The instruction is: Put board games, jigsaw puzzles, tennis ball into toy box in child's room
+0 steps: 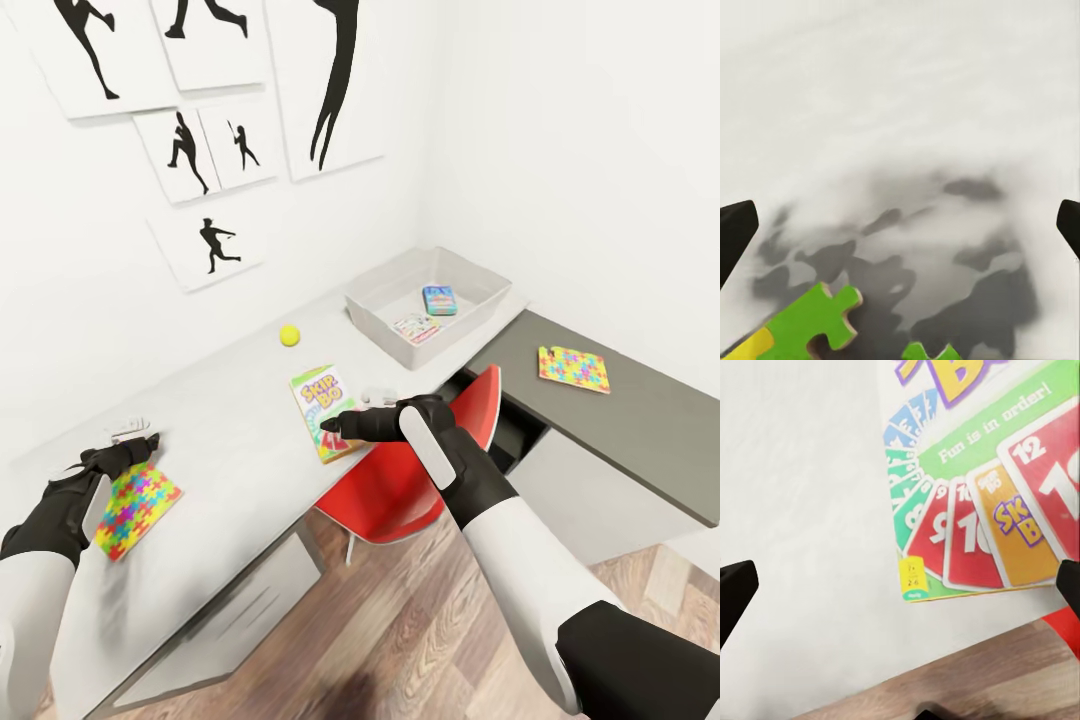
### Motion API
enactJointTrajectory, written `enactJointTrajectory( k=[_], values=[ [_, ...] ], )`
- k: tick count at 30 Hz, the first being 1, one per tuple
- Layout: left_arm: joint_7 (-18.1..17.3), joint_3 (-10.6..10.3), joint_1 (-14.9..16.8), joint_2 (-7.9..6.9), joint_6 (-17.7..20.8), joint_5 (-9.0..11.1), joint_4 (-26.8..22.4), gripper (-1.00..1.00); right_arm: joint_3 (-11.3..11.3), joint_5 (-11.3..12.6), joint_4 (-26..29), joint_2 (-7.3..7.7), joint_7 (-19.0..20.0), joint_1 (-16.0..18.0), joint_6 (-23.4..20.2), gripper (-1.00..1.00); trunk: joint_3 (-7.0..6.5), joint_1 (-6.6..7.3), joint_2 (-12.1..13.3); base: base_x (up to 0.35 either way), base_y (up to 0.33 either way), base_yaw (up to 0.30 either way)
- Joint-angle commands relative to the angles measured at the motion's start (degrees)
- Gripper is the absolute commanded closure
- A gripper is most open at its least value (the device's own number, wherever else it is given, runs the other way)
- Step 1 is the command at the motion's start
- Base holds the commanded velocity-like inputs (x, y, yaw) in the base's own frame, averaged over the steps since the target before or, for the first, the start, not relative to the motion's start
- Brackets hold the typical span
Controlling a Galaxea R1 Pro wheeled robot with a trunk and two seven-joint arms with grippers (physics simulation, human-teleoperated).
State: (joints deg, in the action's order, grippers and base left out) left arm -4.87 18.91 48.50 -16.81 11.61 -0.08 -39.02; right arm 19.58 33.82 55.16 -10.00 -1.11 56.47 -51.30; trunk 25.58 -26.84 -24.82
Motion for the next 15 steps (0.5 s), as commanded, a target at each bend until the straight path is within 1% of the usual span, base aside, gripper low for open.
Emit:
enactJointTrajectory(
  k=[1, 6, 15],
  values=[
    [-0.4, 0.3, 0.0, 0.05, 0.4, 0.0, -0.1, -1.0, 0.0, 0.1, 0.0, 0.0, -0.1, 0.0, -0.2, -1.0, 0.08, -0.04, -0.1, 0.072, 0.0, 0.0],
    [-0.4, 0.3, 0.0, 0.03, 0.4, 0.0, -0.1, -1.0, 0.0, 0.1, 0.0, 0.0, -0.1, 0.0, -0.2, -1.0, 0.17, -0.04, -0.1, 0.033, 0.0, 0.0],
    [-0.4, 0.3, 0.0, 0.02, 0.3, 0.0, -0.1, -1.0, 0.0, 0.1, 0.0, 0.0, -0.1, 0.0, -0.3, -1.0, 0.85, -0.04, -0.1, 0.006, 0.0, 0.0]
  ],
)
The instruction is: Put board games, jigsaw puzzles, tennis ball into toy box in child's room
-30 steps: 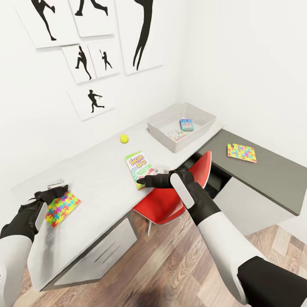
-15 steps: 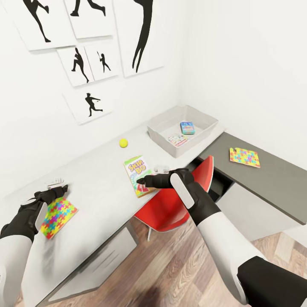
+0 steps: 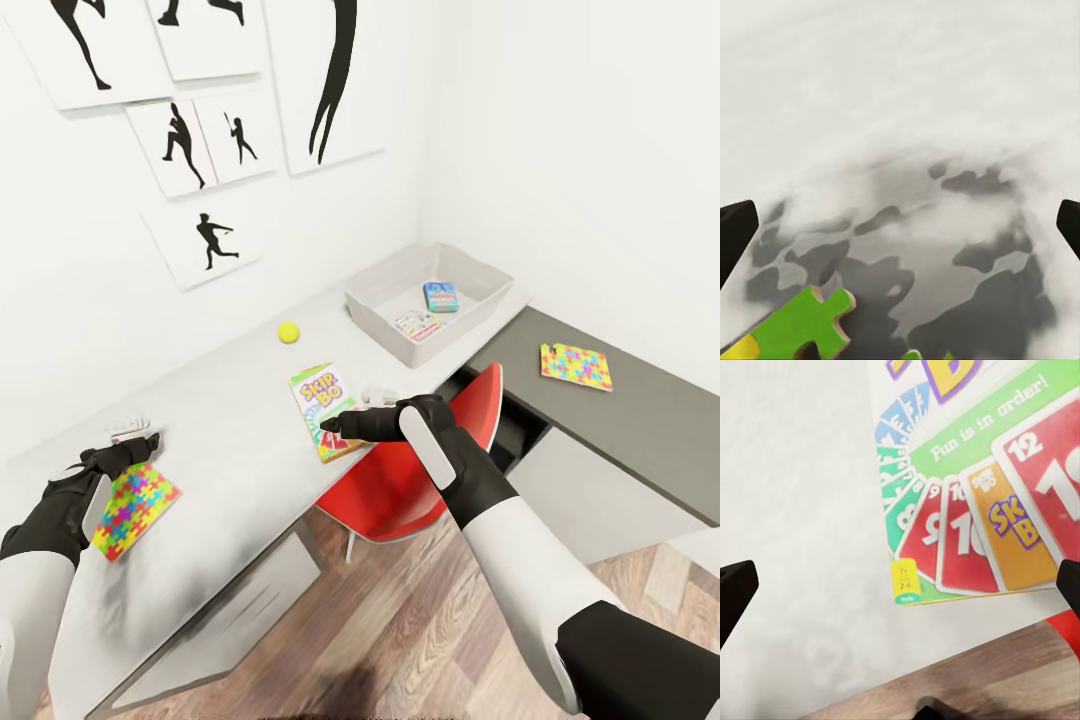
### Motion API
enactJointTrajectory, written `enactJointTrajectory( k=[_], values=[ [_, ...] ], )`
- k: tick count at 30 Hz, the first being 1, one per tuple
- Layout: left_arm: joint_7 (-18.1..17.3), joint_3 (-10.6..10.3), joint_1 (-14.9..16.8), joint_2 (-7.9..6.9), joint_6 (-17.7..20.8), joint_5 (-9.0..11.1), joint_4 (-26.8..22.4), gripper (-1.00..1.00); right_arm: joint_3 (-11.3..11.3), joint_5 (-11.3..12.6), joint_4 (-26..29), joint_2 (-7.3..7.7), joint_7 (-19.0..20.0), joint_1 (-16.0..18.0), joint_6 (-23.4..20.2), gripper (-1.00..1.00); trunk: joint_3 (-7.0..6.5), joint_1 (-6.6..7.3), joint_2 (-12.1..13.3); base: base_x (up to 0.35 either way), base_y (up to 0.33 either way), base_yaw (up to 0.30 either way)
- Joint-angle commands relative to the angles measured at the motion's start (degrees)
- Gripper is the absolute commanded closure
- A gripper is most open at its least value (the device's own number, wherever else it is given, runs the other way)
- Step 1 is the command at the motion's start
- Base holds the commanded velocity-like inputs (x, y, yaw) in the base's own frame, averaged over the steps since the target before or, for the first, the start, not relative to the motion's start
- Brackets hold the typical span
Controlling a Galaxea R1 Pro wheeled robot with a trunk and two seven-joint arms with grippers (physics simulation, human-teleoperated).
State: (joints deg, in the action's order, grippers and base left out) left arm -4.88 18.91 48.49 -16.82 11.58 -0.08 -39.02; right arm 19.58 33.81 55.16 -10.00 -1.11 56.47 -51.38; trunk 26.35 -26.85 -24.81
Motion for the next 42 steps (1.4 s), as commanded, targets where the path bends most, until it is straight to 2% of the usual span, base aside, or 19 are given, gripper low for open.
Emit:
enactJointTrajectory(
  k=[1, 13, 42],
  values=[
    [-0.4, 0.3, 0.0, 0.03, 0.4, 0.0, -0.1, -1.0, 0.0, 0.1, 0.0, 0.0, -0.1, 0.0, -0.2, -1.0, 0.18, -0.02, -0.1, 0.001, 0.0, 0.0],
    [-0.4, 0.3, 0.0, 0.03, 0.4, 0.0, -0.1, -1.0, 0.0, 0.1, 0.0, 0.0, -0.1, 0.0, -0.2, -1.0, 1.14, -0.02, -0.1, -0.024, 0.0, 0.0],
    [-0.4, 0.3, 0.0, 0.03, 0.5, 0.0, -0.1, -1.0, 0.0, 0.1, 0.1, 0.0, -0.1, 0.1, -0.2, -1.0, 1.66, -0.02, -0.1, -0.022, 0.001, 0.0]
  ],
)
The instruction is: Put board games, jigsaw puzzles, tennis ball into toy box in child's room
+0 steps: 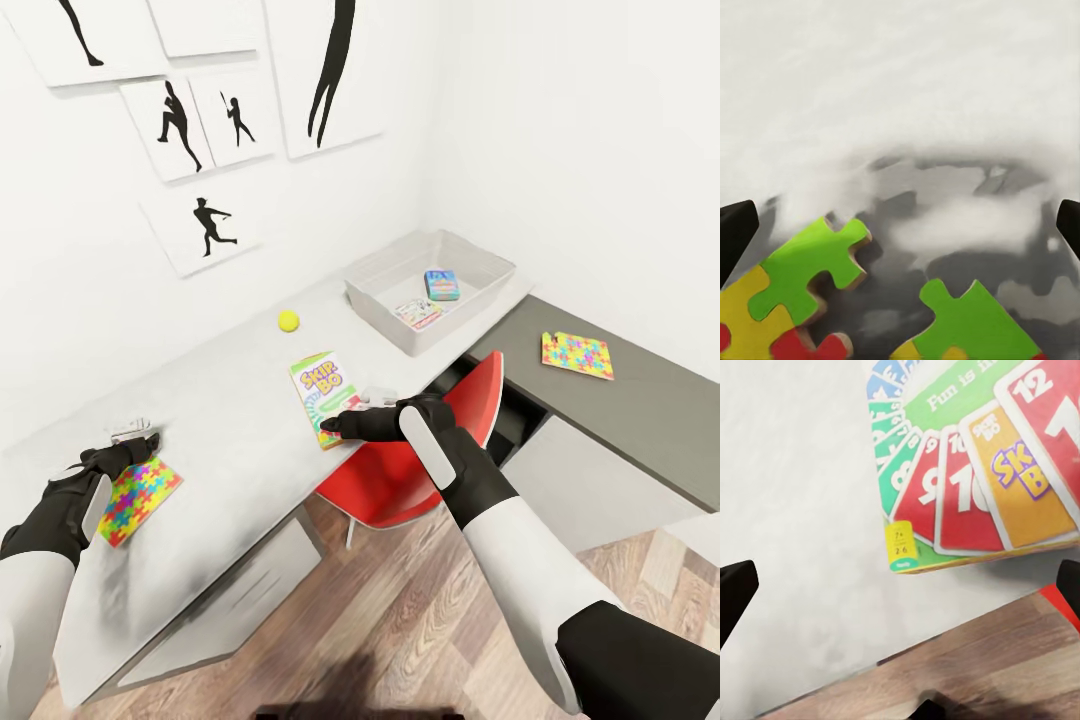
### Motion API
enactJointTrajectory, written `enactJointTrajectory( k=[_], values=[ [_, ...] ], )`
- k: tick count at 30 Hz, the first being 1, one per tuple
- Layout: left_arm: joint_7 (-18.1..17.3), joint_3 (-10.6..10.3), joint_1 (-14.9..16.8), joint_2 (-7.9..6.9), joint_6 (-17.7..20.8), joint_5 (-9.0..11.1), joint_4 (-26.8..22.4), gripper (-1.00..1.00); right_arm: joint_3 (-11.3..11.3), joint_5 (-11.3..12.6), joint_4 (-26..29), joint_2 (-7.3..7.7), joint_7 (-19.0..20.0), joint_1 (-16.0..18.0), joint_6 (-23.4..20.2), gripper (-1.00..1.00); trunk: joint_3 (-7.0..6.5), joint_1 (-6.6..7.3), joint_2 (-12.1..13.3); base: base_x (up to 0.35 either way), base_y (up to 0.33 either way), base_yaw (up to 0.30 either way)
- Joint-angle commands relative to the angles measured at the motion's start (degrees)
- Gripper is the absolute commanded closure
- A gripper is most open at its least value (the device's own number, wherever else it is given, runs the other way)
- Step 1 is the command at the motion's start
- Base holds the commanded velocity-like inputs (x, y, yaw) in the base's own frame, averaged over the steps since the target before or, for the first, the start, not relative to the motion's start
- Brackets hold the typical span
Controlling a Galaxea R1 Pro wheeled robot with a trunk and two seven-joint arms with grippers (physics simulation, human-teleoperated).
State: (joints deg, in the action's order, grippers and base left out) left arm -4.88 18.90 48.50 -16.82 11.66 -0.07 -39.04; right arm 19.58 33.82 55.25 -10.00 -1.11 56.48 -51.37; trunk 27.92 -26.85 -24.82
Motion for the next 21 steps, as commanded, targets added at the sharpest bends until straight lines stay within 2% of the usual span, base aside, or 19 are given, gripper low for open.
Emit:
enactJointTrajectory(
  k=[1, 21],
  values=[
    [-0.4, 0.3, 0.0, 0.04, 0.4, 0.0, -0.1, -1.0, 0.0, 0.1, 0.1, 0.0, -0.1, 0.0, -0.2, -1.0, 0.08, -0.02, -0.1, -0.012, 0.001, 0.0],
    [-0.4, 1.1, 0.0, 0.04, 0.4, 0.0, -0.1, -1.0, 0.0, 0.1, 0.3, 0.0, -0.1, 0.1, -0.2, -1.0, 0.09, -0.02, -0.1, -0.058, 0.013, 0.0]
  ],
)
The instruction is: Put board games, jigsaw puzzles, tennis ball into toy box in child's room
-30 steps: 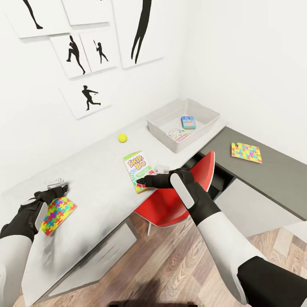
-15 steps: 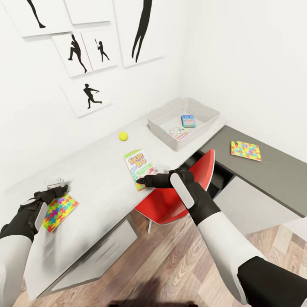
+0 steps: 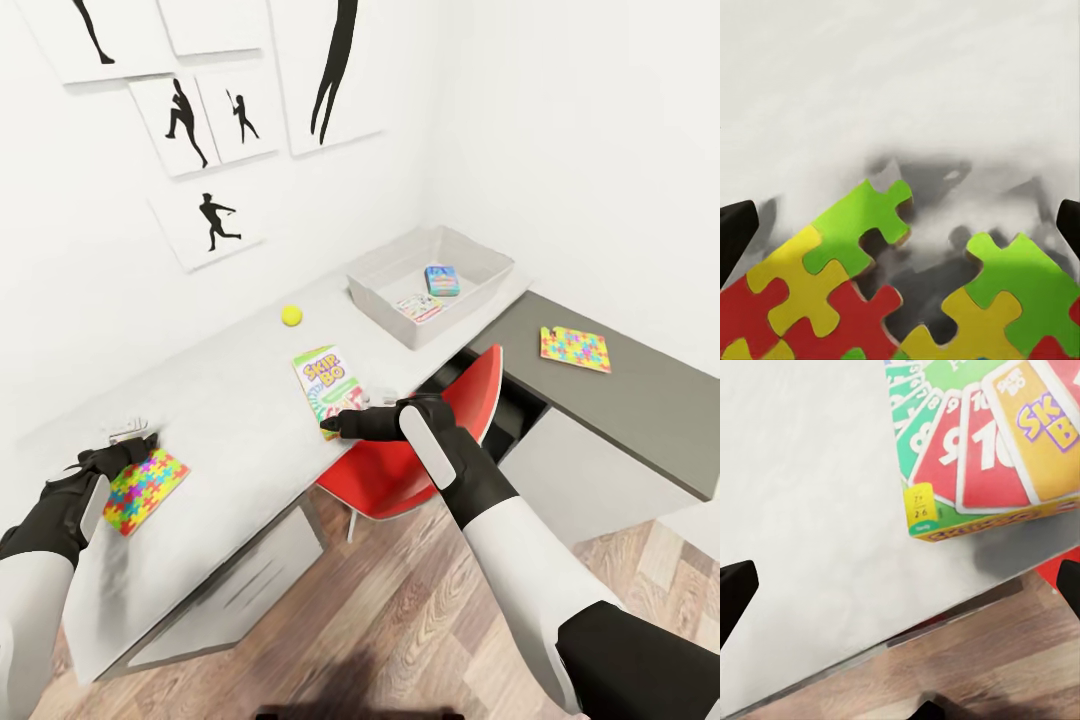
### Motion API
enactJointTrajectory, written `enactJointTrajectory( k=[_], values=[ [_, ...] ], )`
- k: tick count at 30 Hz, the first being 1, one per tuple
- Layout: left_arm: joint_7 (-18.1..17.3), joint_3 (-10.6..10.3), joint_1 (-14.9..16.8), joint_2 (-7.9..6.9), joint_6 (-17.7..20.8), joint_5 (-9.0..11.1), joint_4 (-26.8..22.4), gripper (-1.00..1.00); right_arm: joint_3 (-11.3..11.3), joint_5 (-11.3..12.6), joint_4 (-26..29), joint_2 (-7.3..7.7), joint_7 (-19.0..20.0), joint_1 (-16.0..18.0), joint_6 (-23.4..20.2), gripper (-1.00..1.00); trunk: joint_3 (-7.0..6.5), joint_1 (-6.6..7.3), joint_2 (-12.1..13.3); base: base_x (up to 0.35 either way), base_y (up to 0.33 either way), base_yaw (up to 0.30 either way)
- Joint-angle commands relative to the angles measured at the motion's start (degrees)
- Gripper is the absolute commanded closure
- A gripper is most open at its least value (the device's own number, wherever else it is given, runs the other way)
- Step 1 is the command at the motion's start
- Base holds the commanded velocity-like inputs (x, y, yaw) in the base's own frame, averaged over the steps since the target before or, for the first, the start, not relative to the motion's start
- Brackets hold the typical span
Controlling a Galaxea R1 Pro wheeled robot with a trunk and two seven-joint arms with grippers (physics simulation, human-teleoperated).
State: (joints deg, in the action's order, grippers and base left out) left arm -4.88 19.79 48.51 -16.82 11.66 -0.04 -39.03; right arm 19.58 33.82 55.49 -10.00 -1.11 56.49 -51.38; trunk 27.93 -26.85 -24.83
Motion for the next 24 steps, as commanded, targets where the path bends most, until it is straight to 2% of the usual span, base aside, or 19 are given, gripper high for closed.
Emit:
enactJointTrajectory(
  k=[1, 9, 24],
  values=[
    [-0.4, 0.3, 0.0, 0.03, 0.4, 0.0, -0.1, -1.0, 0.0, 0.1, 0.0, 0.0, -0.1, 0.0, -0.2, -1.0, 0.08, -0.02, -0.1, -0.081, 0.0, 0.0],
    [-0.4, 0.3, 0.0, 0.03, 0.4, 0.0, -0.1, -1.0, 0.0, 0.1, 0.1, 0.0, -0.1, 0.0, -0.2, -1.0, 0.08, -0.02, -0.1, -0.043, 0.0, 0.0],
    [-0.4, 0.3, 0.0, 0.03, 0.4, 0.0, -0.1, -1.0, 0.0, 0.1, 0.1, 0.0, -0.1, 0.0, -0.2, -1.0, 0.08, -0.02, -0.1, -0.132, 0.0, 0.0]
  ],
)
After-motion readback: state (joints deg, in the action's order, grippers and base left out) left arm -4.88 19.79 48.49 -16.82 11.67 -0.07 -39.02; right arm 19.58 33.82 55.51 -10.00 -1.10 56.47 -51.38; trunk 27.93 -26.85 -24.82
